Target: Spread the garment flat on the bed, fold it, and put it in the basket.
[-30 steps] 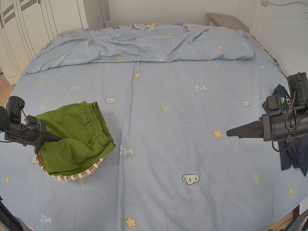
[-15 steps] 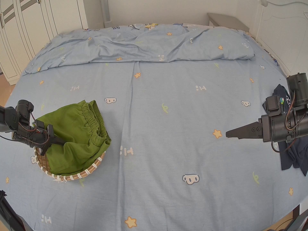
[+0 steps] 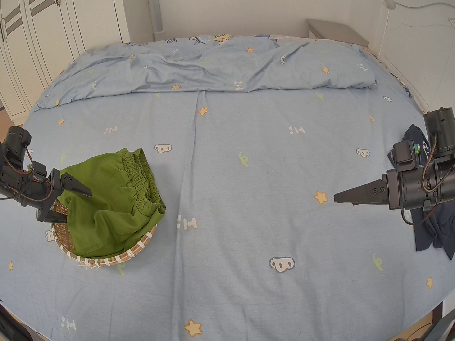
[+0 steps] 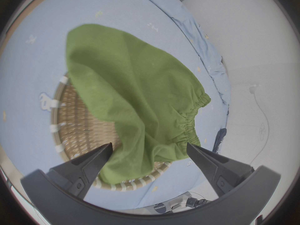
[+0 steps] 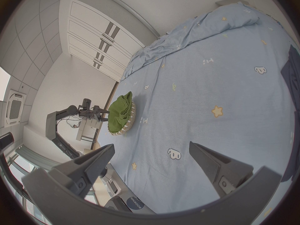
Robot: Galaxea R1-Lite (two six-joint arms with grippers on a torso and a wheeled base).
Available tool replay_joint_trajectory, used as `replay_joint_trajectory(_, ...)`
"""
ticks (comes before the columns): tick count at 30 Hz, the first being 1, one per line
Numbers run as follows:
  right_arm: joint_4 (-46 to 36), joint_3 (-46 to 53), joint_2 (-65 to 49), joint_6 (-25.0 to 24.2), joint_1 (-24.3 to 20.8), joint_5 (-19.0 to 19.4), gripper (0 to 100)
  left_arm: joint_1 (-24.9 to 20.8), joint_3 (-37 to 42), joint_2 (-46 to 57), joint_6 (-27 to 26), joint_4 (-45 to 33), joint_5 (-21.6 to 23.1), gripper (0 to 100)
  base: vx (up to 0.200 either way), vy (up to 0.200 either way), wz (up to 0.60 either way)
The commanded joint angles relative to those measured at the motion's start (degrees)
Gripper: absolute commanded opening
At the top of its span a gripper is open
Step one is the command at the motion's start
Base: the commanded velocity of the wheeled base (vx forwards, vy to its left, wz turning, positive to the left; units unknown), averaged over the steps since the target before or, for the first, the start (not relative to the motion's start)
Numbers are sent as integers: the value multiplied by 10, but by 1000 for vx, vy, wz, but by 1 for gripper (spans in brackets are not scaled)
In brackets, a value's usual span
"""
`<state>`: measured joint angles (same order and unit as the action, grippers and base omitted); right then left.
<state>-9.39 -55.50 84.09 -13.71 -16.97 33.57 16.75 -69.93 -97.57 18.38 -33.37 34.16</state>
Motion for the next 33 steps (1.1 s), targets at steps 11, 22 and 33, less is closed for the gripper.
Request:
replay_joint_trajectory(11,-3,99,-186,7,-18,-128,100,-150,31,347,75,-93,-58,100,0,0,0)
replay_joint_trajectory(22,-24,305,-495,6,-14,-187,100,-197,175,602,134,-149,-89,100,0,0,0)
replay_joint_trajectory(33,-149,310,-648,7,32,-200,100,-154,251,754,153,-212,-92,100,0,0,0)
